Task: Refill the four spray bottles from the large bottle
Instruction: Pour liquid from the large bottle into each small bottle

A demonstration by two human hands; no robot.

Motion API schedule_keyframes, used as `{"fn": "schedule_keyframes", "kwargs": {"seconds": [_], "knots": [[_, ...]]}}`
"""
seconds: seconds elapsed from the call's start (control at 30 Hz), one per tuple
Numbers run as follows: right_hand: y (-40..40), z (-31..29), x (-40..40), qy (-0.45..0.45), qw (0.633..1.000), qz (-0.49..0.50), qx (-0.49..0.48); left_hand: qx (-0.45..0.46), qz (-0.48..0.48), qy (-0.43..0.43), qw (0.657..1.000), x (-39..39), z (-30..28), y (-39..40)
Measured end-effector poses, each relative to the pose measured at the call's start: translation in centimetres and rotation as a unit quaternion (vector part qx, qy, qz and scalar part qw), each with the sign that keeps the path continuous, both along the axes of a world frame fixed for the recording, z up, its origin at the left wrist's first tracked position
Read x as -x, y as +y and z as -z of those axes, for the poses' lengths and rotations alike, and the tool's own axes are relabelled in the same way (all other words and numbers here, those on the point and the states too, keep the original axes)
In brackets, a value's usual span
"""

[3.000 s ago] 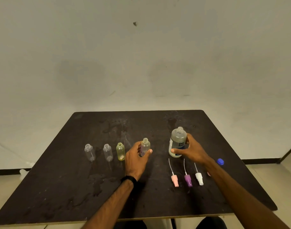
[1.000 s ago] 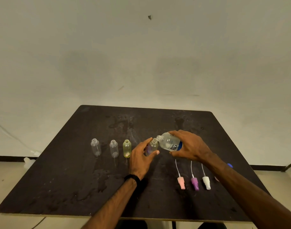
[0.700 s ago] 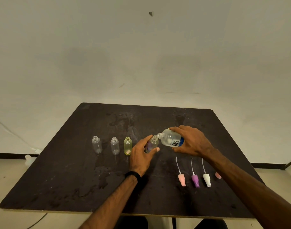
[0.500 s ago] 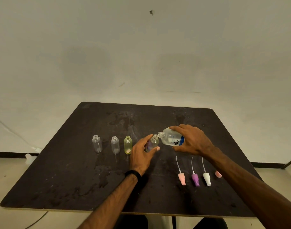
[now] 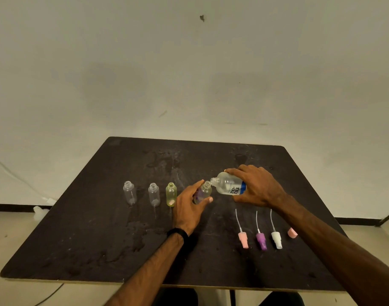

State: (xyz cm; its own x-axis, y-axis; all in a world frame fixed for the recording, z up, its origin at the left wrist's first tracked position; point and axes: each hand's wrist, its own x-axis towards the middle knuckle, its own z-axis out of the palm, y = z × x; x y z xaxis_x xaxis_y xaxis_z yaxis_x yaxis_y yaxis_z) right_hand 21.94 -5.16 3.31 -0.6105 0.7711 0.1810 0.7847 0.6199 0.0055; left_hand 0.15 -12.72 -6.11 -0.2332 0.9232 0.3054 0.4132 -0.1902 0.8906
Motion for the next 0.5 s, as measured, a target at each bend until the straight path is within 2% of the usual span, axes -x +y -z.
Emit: {"fn": "schedule_keyframes", "kwargs": {"seconds": [0.5], "knots": [[-0.20, -0.97, 0.11, -0.033, 0.999, 0.001, -0.008, 0.003, -0.002, -0.003, 1.000, -0.03, -0.18, -0.10]]}}
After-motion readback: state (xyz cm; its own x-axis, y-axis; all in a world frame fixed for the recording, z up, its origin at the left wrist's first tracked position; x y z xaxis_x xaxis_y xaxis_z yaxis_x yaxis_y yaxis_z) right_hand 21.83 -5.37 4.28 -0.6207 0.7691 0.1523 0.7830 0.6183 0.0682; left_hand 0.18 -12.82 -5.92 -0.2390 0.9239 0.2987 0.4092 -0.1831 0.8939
